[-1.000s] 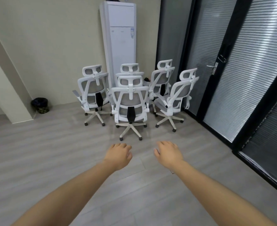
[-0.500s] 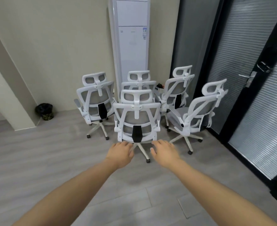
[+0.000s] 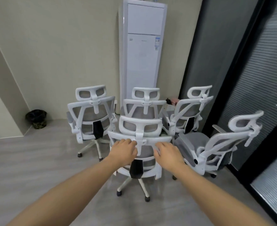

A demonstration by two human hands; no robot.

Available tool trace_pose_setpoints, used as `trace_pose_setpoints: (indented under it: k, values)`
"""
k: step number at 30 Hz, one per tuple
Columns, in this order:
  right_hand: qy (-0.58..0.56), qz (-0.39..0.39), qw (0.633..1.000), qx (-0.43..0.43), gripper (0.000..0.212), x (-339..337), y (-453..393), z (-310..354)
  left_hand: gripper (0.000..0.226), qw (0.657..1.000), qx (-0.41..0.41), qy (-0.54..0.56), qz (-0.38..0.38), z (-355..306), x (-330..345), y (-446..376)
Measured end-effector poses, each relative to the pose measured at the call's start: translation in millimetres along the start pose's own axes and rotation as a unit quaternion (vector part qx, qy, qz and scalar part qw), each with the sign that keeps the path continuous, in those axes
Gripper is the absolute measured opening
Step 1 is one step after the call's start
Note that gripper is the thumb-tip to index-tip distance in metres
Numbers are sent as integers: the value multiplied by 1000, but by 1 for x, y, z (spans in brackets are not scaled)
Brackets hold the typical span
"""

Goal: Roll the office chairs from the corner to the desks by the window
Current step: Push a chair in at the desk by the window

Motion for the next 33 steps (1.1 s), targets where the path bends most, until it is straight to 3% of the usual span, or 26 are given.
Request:
trace_pose_setpoints:
  k: [8, 13, 18, 21, 24, 33]
  values:
    - [-8, 20, 1000, 20, 42, 12, -150, -34, 37, 999, 37, -1, -14, 57, 5, -157]
    - [-17, 4, 1000, -20, 38, 23, -237, -44, 41, 999, 36, -8, -29, 80, 7, -228]
    - [-16, 42, 997, -58, 40, 48, -307, -48, 41, 999, 1, 5, 40, 96, 29, -272]
    - [19, 88, 995, -39, 54, 61, -323, -56, 46, 998, 9, -27, 59, 109, 45, -283]
    - [33, 41, 998, -25, 58, 69, -323, -61, 63, 999, 24, -15, 19, 112, 51, -280]
    - [41, -28, 997, -66, 60, 79, -289, -72, 55, 1000, 24, -3, -7, 93, 53, -251]
Point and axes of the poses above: each hand's wrist, its own y-axis away from the middle knuckle, its own x-axis out of the palm, z = x × y, the point moved 1 cm from there along -y, towards the middle knuckle, and after that the axes turned 5 degrees about z, right-handed, at the moved point
